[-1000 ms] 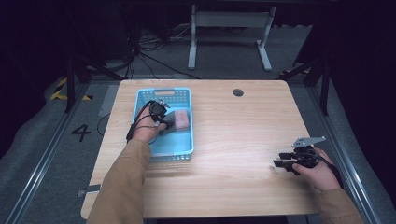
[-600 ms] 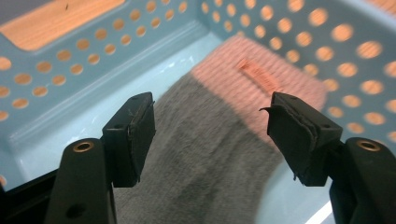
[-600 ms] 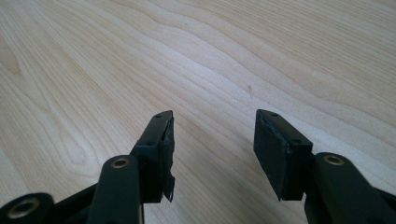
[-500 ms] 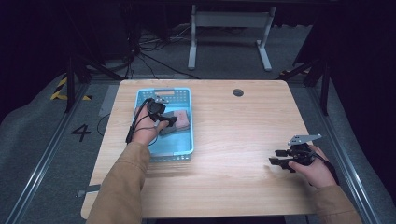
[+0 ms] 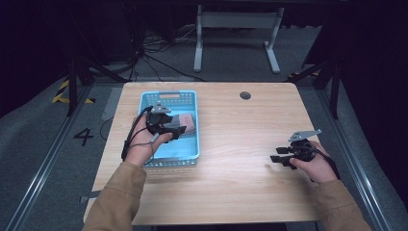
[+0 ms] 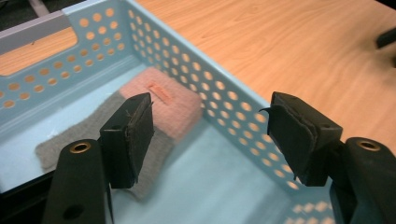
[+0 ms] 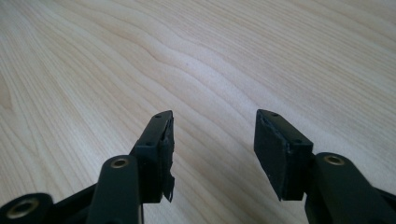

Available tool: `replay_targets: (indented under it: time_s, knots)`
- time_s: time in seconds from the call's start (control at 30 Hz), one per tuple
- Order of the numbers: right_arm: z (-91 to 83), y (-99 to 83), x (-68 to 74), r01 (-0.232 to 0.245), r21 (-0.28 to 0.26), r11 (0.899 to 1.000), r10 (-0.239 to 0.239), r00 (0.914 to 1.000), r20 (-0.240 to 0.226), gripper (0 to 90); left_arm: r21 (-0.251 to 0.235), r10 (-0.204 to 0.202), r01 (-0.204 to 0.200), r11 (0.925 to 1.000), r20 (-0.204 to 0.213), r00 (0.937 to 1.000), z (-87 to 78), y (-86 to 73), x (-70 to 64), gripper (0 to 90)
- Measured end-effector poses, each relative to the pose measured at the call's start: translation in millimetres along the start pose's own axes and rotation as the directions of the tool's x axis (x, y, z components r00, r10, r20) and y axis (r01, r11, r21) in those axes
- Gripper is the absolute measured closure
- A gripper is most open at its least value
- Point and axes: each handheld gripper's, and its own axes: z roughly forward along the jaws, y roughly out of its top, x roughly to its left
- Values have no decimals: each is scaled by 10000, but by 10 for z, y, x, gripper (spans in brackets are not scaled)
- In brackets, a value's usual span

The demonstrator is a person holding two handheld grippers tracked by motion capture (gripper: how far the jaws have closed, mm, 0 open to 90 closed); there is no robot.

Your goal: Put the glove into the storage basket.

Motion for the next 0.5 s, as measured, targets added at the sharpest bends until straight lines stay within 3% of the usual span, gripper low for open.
replay_targets:
  time_s: [0.27,0.5]
  knots:
    - [-23,47,-12,5,-132,9999,-4,10000,52,484,-15,646,-647,9979,848,9943,-127,-93,-406,319]
    - [-6,44,9,41,-48,10000,-41,10000,-28,481,-57,1131,-1136,9935,1572,9811,-171,-147,-706,317]
